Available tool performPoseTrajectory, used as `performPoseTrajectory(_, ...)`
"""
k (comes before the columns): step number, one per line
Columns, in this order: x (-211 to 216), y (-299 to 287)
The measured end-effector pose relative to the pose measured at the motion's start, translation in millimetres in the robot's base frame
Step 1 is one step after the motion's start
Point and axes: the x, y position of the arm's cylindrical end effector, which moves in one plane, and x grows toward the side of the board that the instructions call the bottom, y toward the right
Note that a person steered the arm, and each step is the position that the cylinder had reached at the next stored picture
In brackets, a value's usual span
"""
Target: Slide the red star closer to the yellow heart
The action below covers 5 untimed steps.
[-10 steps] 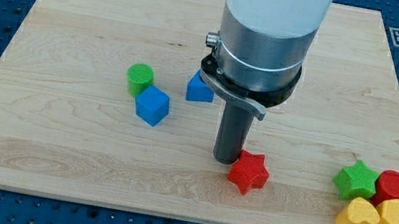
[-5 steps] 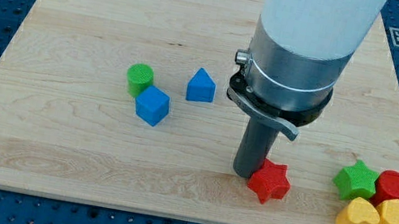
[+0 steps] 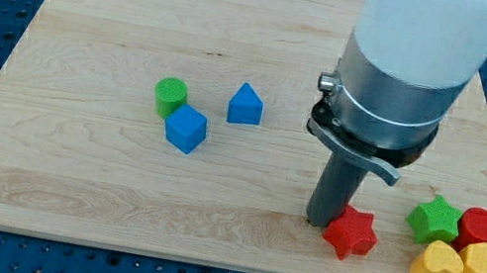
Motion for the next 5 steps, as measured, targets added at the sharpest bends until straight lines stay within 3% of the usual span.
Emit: performPoseTrajectory(5,27,34)
